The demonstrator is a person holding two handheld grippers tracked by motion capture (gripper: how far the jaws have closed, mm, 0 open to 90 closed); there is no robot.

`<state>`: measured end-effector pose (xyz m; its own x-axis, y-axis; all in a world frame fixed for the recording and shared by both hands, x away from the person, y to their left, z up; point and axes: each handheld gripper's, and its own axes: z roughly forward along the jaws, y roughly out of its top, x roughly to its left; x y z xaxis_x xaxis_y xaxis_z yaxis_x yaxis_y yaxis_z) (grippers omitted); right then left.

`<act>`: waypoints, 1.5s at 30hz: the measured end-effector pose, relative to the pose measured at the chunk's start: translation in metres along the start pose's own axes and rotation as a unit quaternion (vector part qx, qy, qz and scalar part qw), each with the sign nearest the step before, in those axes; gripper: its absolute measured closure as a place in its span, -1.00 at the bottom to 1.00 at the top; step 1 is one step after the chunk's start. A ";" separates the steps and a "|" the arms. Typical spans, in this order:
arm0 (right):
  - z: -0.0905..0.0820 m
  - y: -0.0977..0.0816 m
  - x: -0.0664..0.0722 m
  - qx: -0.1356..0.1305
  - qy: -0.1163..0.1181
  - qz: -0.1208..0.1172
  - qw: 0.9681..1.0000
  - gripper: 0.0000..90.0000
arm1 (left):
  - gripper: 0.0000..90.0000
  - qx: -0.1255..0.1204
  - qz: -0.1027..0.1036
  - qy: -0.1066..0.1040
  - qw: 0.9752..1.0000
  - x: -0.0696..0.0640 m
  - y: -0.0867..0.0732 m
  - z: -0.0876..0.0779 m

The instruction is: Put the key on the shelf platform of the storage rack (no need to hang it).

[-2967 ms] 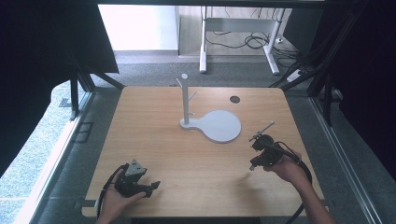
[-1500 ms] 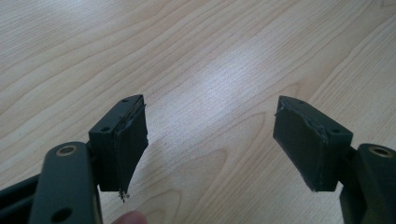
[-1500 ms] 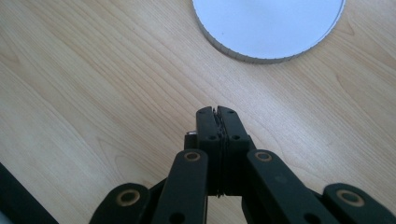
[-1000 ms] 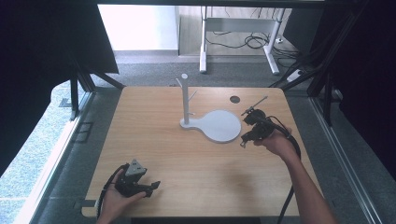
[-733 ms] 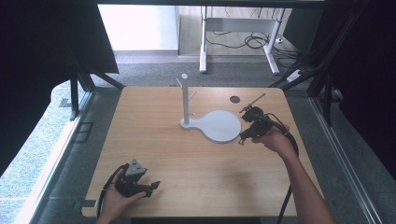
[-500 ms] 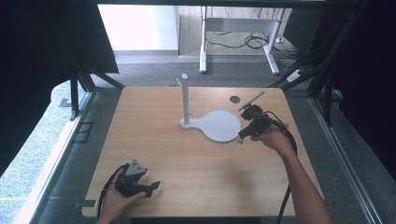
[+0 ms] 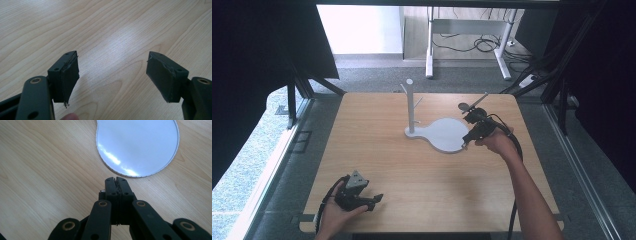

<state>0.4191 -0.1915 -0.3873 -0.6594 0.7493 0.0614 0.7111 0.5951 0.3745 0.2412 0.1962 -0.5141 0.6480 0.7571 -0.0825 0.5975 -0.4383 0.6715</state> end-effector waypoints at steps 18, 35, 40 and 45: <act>0.007 0.018 0.000 0.005 0.002 -0.004 1.000 1.00 | -0.41 0.003 0.006 0.000 1.000 0.000 0.000 0.000; 0.014 0.034 0.003 0.002 0.007 -0.005 1.000 1.00 | -0.41 -0.001 0.004 0.000 1.000 0.001 0.000 0.000; 0.016 0.038 0.003 0.005 0.010 -0.004 1.000 1.00 | -0.41 -0.001 0.004 0.000 1.000 0.001 0.000 0.000; 0.018 0.044 0.001 0.004 0.011 -0.003 1.000 1.00 | -0.41 -0.002 0.002 0.000 1.000 0.002 0.000 -0.001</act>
<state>0.4537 -0.1593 -0.3874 -0.6680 0.7399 0.0791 0.7095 0.6012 0.3678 0.2420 0.1982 -0.5138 0.6513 0.7546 -0.0796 0.5926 -0.4402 0.6746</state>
